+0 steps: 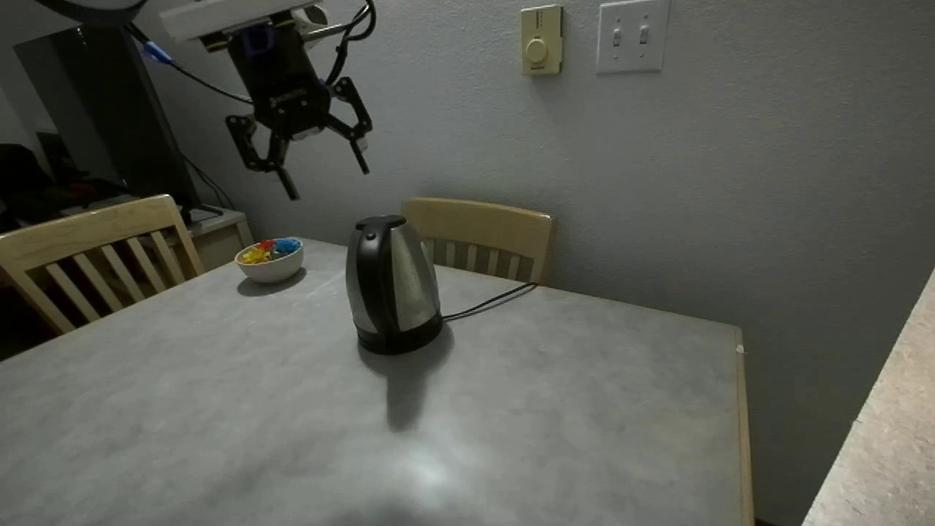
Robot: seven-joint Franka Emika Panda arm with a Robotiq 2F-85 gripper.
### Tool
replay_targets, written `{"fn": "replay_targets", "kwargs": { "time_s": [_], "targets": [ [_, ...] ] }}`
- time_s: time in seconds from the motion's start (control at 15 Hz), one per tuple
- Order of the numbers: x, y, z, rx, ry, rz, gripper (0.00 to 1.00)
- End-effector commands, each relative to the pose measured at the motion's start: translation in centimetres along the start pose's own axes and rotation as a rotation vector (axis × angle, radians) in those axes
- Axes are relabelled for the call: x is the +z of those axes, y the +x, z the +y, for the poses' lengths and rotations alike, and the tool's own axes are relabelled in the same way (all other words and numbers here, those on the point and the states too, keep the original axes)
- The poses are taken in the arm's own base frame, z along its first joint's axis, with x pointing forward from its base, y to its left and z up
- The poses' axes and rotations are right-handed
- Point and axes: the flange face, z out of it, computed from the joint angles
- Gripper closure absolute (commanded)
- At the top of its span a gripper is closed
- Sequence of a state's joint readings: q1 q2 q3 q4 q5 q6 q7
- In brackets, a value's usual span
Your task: Open the kettle
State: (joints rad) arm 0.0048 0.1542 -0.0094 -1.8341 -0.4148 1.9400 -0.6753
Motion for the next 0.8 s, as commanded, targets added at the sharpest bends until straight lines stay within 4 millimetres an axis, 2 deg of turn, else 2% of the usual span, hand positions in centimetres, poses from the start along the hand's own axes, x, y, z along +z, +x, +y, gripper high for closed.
{"fn": "replay_targets", "kwargs": {
  "time_s": [0.0, 0.53, 0.73],
  "targets": [
    [1.0, 0.7, 2.4, 0.022, -0.015, 0.065, 0.38],
    [0.7, 2.0, 5.0, 0.052, 0.124, 0.238, 0.96],
    [1.1, 2.4, 5.5, 0.036, 0.172, 0.26, 1.0]
  ]
}}
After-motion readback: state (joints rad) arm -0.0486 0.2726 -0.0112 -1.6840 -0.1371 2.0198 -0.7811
